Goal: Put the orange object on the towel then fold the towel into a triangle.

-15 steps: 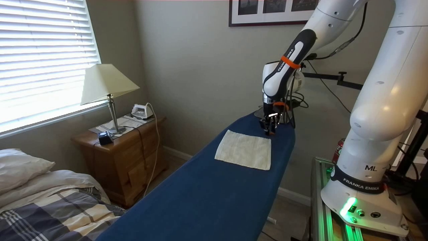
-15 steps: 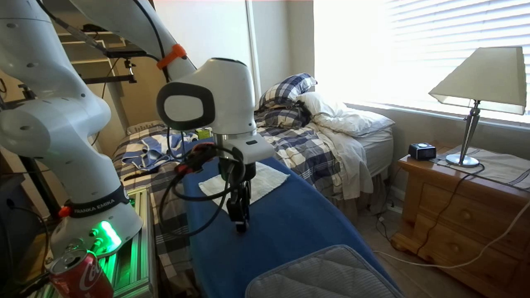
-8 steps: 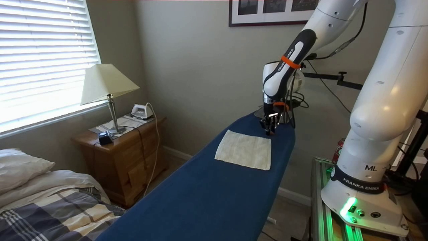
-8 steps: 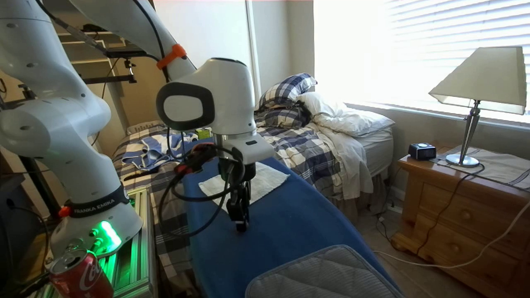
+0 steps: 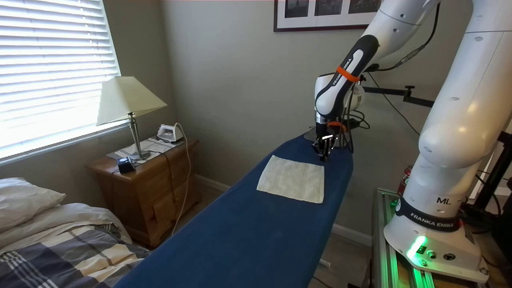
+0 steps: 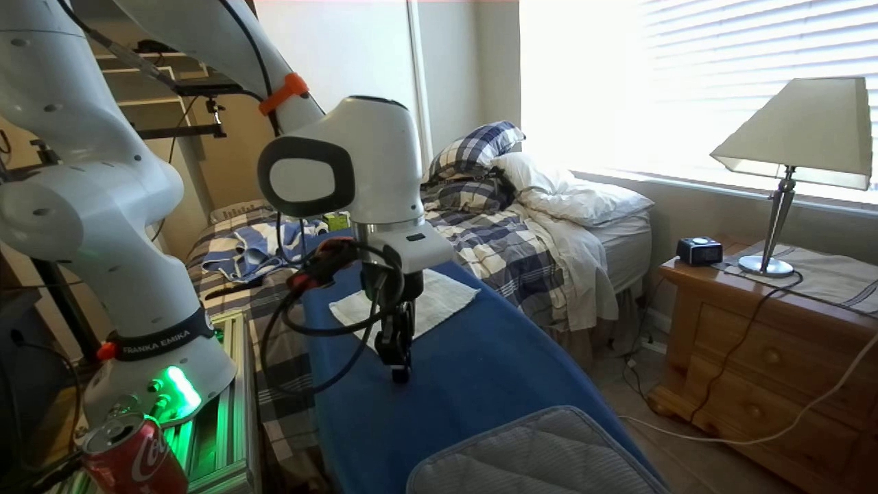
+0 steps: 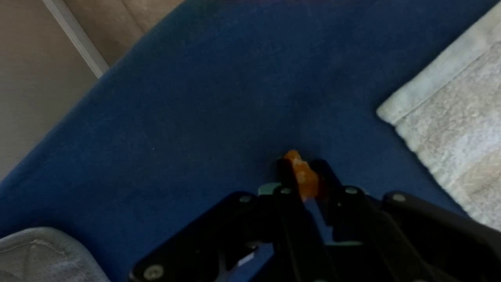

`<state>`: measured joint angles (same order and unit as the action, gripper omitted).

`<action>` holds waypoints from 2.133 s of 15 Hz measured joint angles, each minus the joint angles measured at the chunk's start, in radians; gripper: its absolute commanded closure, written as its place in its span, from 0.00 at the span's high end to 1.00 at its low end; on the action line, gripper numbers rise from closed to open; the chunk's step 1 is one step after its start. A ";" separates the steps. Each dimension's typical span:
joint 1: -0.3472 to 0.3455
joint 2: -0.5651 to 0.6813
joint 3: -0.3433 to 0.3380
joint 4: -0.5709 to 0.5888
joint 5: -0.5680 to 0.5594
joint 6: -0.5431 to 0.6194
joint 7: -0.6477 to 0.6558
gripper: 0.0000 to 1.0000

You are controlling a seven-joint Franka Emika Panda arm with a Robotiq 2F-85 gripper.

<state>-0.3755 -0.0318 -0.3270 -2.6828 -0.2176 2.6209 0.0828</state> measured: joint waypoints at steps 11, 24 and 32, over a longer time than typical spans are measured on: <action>0.021 -0.030 0.021 0.005 -0.020 -0.009 0.000 0.24; 0.041 -0.057 0.058 0.018 -0.022 -0.073 0.000 0.81; 0.040 -0.053 0.055 0.015 -0.022 -0.107 0.000 0.71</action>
<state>-0.3351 -0.0844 -0.2721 -2.6680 -0.2394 2.5139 0.0827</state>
